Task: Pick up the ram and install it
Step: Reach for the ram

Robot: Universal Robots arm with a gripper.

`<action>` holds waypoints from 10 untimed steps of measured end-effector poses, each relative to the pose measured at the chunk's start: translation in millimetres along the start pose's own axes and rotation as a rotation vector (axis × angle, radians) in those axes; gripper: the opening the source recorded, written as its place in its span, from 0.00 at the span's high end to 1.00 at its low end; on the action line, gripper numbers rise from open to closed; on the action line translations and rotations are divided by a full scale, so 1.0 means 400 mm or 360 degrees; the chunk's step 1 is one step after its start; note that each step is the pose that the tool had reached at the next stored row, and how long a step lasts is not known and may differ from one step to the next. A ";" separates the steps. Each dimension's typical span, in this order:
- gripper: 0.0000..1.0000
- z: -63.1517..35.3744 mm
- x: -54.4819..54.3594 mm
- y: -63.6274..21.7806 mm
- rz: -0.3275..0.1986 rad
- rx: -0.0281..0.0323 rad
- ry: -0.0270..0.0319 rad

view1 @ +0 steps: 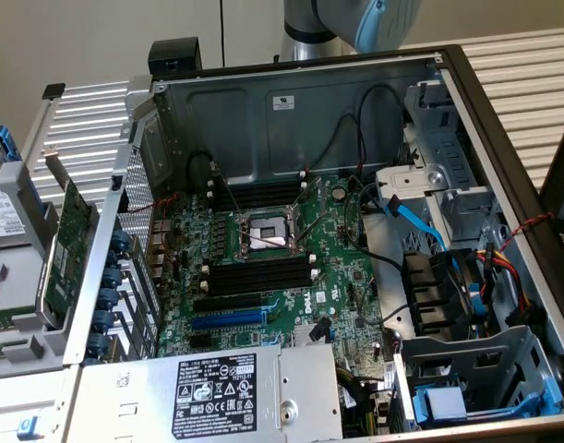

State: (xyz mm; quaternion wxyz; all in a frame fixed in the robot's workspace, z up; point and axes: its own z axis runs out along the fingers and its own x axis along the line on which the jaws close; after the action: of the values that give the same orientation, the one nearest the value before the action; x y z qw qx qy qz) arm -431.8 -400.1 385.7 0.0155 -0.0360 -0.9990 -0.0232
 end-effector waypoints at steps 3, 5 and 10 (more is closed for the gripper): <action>0.89 0.001 0.023 -0.005 0.0000 -0.00005 0.00000; 0.89 0.001 0.038 -0.010 0.0000 -0.00007 0.00000; 0.89 0.001 0.053 -0.038 -0.0001 -0.00007 0.00000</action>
State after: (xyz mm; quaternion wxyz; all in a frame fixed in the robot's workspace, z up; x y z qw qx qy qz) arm -453.9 -413.6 385.4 0.0155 -0.0358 -0.9990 -0.0235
